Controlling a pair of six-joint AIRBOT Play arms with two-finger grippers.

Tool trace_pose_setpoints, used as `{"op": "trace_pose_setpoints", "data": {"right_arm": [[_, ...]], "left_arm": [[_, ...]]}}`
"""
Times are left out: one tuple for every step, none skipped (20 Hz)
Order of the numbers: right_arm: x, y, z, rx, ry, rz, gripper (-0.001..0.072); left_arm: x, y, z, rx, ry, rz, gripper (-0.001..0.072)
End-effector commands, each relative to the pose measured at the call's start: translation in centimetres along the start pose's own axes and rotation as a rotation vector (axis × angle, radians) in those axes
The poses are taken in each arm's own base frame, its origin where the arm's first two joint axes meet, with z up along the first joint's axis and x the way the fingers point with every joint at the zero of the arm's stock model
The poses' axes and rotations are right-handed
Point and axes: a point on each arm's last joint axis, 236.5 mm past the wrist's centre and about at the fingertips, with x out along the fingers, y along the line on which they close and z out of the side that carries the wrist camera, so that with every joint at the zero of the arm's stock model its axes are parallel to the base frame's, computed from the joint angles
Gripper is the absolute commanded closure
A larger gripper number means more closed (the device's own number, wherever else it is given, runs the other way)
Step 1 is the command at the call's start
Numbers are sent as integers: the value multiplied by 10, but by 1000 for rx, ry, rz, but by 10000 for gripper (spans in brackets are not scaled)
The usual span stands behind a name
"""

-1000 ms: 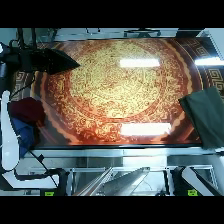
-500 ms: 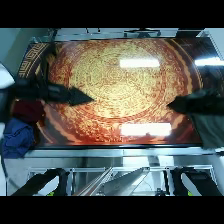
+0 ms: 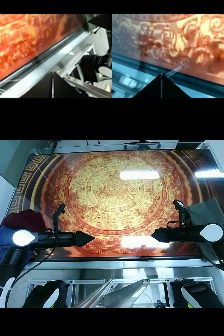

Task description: Fold the shirts.

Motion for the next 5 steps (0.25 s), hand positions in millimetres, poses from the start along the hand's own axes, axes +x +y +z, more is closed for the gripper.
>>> {"op": "trace_pose_setpoints", "data": {"right_arm": [[3, 0, -2, 0, 3, 3, 688], [3, 1, -2, 0, 3, 3, 688], [3, 0, -2, 0, 3, 3, 688], [3, 1, -2, 0, 3, 3, 688], [3, 0, -2, -1, 3, 3, 688]], "left_arm": [[2, 10, -4, -15, -40, 25, 696], [2, 11, -5, -14, -41, 26, 696], [2, 10, -5, -14, -40, 24, 696], [2, 10, -5, -15, -39, 22, 696], [2, 10, -5, -15, -38, 22, 696]]}}
